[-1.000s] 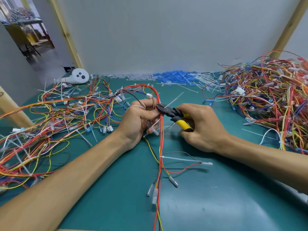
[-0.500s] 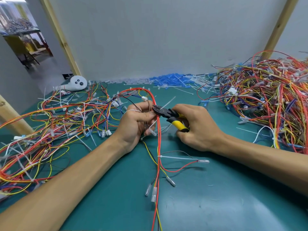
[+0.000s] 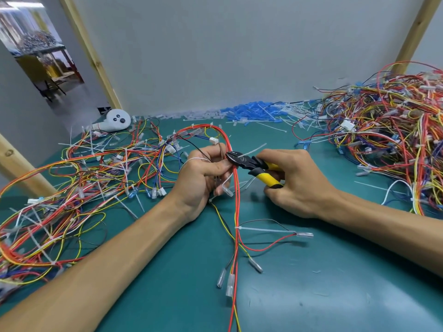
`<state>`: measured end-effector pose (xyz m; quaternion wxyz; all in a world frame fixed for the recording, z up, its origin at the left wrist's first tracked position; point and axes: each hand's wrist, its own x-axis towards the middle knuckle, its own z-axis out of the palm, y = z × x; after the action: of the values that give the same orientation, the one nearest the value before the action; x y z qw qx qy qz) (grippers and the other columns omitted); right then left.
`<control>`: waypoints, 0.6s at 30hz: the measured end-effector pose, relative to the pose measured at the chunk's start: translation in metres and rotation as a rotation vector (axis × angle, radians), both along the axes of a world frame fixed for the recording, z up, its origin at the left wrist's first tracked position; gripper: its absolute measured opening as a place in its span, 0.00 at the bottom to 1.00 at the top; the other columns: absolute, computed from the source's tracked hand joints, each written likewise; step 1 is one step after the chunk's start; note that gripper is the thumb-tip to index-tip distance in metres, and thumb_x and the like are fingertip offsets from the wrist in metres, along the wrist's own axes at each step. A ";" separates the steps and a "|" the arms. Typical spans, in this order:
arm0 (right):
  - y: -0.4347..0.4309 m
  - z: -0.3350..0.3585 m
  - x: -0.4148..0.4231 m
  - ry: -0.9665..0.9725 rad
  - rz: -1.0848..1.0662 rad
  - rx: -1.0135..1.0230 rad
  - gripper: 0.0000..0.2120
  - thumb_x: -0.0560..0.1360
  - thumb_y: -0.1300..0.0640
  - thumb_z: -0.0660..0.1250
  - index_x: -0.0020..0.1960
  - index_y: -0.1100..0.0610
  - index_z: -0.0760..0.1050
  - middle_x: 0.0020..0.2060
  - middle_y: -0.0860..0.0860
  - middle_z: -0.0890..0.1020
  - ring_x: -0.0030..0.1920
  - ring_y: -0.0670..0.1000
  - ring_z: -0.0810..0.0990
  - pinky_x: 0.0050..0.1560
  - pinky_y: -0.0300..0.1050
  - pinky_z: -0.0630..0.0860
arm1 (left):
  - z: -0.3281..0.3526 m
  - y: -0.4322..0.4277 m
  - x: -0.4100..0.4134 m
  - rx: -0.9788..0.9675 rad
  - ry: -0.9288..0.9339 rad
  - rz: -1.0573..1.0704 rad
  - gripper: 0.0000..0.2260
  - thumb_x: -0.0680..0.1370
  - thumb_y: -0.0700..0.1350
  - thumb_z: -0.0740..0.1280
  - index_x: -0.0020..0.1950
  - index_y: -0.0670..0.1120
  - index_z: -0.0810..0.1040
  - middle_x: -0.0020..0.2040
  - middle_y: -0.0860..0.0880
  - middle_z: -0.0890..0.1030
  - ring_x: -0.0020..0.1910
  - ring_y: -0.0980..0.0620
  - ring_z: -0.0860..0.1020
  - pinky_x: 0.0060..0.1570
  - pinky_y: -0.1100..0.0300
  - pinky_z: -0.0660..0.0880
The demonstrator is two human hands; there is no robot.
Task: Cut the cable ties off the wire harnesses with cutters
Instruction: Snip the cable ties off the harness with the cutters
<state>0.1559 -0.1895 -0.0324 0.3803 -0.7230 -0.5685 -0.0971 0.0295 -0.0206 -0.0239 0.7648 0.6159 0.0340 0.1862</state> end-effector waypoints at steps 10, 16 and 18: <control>-0.002 0.000 -0.006 0.012 -0.020 0.014 0.12 0.70 0.53 0.62 0.50 0.53 0.79 0.35 0.51 0.75 0.35 0.57 0.70 0.34 0.55 0.72 | -0.003 0.000 0.000 0.017 -0.038 -0.011 0.02 0.75 0.37 0.66 0.45 0.40 0.79 0.36 0.43 0.70 0.24 0.53 0.64 0.23 0.60 0.57; -0.004 0.002 -0.006 -0.042 -0.041 -0.002 0.15 0.70 0.53 0.61 0.54 0.53 0.80 0.38 0.48 0.77 0.36 0.53 0.71 0.35 0.54 0.74 | -0.002 -0.001 0.000 0.021 -0.029 -0.029 0.08 0.75 0.37 0.66 0.41 0.46 0.83 0.33 0.45 0.72 0.24 0.52 0.65 0.26 0.56 0.55; -0.004 0.000 -0.003 -0.089 -0.083 -0.024 0.17 0.67 0.55 0.64 0.55 0.51 0.78 0.39 0.44 0.76 0.37 0.46 0.69 0.37 0.53 0.75 | -0.001 -0.001 0.000 0.023 -0.035 -0.023 0.09 0.75 0.37 0.66 0.40 0.47 0.83 0.34 0.45 0.72 0.25 0.52 0.64 0.26 0.56 0.56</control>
<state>0.1529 -0.1932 -0.0322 0.3416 -0.7454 -0.5555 -0.1381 0.0294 -0.0216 -0.0253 0.7601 0.6218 0.0114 0.1885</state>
